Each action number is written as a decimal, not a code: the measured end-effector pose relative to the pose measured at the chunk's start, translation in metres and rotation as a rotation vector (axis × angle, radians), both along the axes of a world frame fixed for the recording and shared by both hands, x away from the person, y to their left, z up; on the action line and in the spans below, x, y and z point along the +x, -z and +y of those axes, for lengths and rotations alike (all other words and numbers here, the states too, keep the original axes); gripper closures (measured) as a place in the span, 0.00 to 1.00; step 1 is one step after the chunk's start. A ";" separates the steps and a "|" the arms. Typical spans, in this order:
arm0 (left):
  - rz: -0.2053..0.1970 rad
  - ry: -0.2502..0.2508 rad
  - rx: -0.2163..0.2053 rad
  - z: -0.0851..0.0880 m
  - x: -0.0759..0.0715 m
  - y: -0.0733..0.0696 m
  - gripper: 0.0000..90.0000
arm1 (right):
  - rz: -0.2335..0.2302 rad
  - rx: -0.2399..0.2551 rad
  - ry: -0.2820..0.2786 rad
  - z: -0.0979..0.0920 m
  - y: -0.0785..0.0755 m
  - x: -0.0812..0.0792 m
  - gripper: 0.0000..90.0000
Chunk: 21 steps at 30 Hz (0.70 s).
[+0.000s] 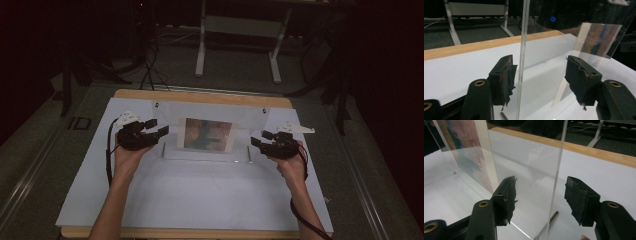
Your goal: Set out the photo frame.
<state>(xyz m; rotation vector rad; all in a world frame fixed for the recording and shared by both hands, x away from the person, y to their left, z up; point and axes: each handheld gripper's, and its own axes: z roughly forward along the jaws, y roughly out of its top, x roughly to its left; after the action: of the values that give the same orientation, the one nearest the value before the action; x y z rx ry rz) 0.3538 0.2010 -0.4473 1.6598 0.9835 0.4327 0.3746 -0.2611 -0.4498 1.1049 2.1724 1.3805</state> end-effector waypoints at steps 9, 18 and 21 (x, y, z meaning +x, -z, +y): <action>-0.015 -0.027 0.000 0.015 -0.015 0.002 0.48 | 0.009 0.002 0.015 -0.019 0.004 -0.009 0.47; 0.027 -0.074 0.018 0.033 -0.026 0.015 0.48 | 0.042 0.015 0.070 -0.041 0.012 -0.011 0.50; 0.032 -0.088 0.031 0.037 -0.029 0.018 0.49 | 0.044 0.011 0.083 -0.043 0.013 -0.011 0.51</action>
<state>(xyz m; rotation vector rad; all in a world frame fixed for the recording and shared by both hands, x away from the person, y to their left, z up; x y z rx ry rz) 0.3245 0.2376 -0.4652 1.6601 1.0813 0.4836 0.3633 -0.3041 -0.4626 1.2257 2.1262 1.3462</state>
